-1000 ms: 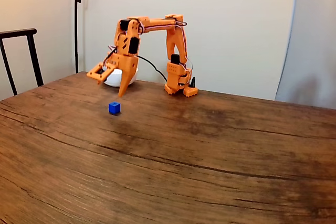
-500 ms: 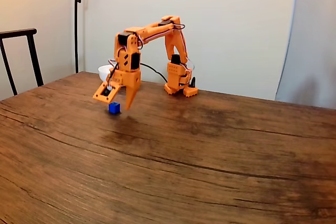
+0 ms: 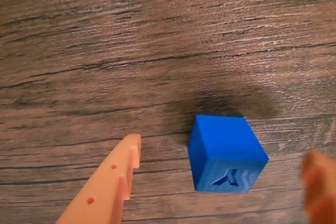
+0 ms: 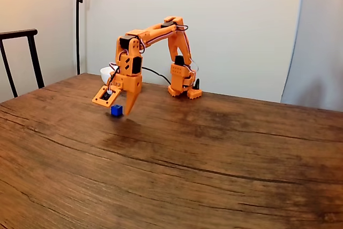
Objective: Grasp the cube and drop it in the bowl
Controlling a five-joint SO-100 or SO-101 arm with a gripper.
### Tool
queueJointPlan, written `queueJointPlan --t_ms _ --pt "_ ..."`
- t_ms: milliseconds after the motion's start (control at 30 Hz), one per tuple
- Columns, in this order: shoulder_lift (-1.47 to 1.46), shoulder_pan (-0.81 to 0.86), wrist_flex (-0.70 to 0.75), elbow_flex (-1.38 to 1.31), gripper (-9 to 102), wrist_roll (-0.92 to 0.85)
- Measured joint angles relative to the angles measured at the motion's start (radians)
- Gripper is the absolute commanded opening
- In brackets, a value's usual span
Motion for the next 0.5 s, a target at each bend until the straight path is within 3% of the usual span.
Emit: queueJointPlan --t_ms 500 --pt "-0.048 0.015 -0.002 0.006 35 0.017"
